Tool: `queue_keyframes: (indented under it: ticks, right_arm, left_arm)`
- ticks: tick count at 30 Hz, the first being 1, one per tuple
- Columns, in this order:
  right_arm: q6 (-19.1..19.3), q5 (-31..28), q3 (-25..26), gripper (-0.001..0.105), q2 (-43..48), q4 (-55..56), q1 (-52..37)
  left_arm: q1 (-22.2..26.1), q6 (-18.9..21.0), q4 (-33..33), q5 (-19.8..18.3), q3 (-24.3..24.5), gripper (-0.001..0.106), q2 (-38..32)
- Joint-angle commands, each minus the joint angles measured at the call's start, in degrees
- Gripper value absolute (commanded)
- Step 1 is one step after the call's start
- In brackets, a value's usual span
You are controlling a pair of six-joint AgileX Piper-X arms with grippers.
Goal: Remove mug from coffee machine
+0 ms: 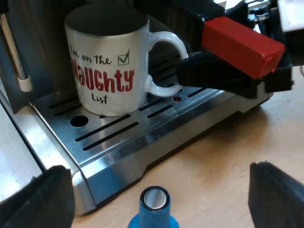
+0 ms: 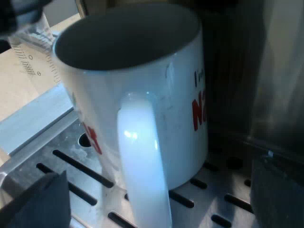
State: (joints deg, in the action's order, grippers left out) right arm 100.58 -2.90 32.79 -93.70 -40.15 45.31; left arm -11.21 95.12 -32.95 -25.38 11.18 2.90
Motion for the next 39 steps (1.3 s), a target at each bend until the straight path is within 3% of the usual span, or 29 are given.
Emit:
queue_keyframes:
  ticks: [1, 10, 13, 15, 21, 28, 34, 39]
  right_arm:
    - [0.29, 0.14, 1.90, 0.078, -1.12, -0.84, 0.04]
    - [-0.29, 0.14, 5.85, 0.076, -4.60, -0.84, 0.04]
    - [-0.29, 0.14, 5.82, 0.062, -4.76, -0.84, 0.04]
    - [-0.29, 0.14, 5.82, 0.044, -4.76, -0.84, 0.04]
    - [-0.29, 0.35, 5.82, 0.003, -4.76, -0.84, 1.11]
    - [-0.09, -0.89, 5.82, 0.000, -4.76, -0.72, 4.44]
    - [-0.09, -6.15, 5.82, 0.000, -4.62, -0.72, 6.39]
    - [-0.09, -8.78, 5.82, 0.000, -1.79, 5.84, 7.37]
  left_arm:
    - [-0.19, -0.64, 0.66, -0.61, 0.00, 0.076, 0.13]
    - [-0.19, -0.64, 0.77, -0.61, 0.00, 0.076, 0.13]
    - [-0.19, -0.64, 0.77, -0.61, 0.00, 0.076, 0.13]
    - [-0.19, -0.64, 0.88, -0.61, 0.00, 0.076, 0.13]
    - [-0.19, -0.64, 1.62, -0.61, 0.00, 0.076, 0.13]
    - [-0.19, -0.64, 1.62, -0.61, 0.00, 0.076, 0.13]
    - [-0.19, -0.64, 1.62, -0.61, 0.00, 0.076, 0.13]
    - [-0.19, -0.64, 1.62, -0.61, 0.00, 0.076, 0.13]
